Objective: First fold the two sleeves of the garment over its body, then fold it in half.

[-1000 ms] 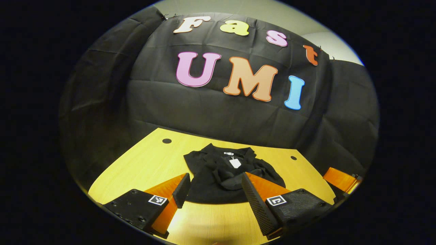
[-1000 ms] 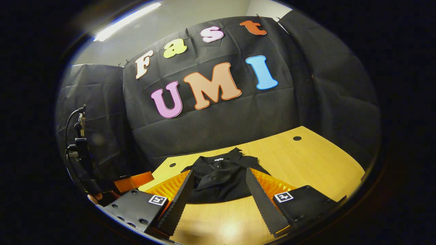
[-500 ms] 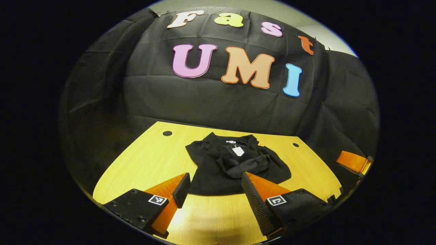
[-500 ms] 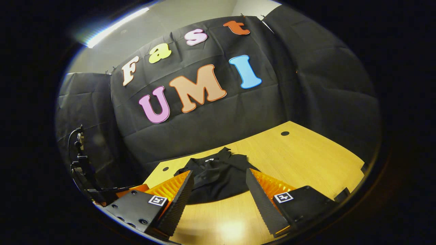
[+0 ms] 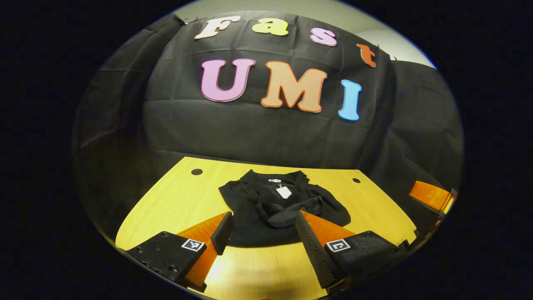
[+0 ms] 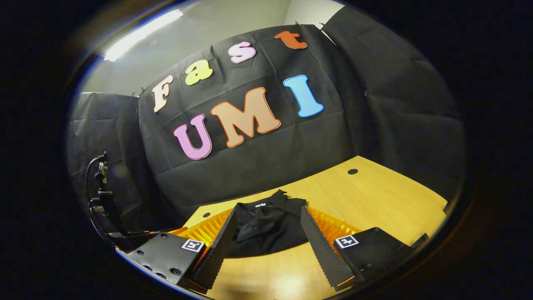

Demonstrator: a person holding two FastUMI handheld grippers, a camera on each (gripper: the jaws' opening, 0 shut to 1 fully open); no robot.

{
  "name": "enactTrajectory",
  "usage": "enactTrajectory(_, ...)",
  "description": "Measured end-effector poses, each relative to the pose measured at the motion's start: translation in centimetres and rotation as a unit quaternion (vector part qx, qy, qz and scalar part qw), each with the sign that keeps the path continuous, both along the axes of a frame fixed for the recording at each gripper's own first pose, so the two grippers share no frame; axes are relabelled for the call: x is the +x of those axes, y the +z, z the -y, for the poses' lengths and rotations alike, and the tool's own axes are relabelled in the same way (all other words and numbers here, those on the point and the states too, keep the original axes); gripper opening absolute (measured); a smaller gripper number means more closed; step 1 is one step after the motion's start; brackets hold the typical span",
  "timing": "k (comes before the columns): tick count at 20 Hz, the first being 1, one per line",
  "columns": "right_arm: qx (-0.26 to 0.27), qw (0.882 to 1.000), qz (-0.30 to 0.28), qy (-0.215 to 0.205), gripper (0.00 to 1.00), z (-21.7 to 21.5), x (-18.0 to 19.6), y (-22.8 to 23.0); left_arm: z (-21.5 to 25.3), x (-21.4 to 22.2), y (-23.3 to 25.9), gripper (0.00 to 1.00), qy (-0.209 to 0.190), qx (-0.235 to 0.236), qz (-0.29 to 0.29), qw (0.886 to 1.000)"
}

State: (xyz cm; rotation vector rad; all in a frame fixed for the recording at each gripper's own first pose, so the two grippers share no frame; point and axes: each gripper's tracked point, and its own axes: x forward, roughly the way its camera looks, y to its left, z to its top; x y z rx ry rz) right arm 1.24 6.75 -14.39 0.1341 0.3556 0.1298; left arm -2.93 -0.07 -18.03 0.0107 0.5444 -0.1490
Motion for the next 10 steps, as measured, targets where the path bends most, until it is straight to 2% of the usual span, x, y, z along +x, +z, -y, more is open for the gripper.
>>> enactTrajectory(4,0.026,0.999,-0.006,-0.020,0.98,1.4,-0.6,0.2,0.1,-1.3,-1.7,0.90,0.000,-0.007,-0.029,1.000)
enactTrajectory(7,0.019,0.999,-0.004,-0.031,0.97,2.3,-1.1,0.0,0.6,-1.4,-2.2,0.90,-0.002,-0.018,-0.037,0.999)
enactTrajectory(10,0.017,0.999,-0.015,-0.032,0.98,2.5,-2.0,-0.8,0.6,-1.2,-2.2,0.90,-0.009,-0.008,-0.032,0.999)
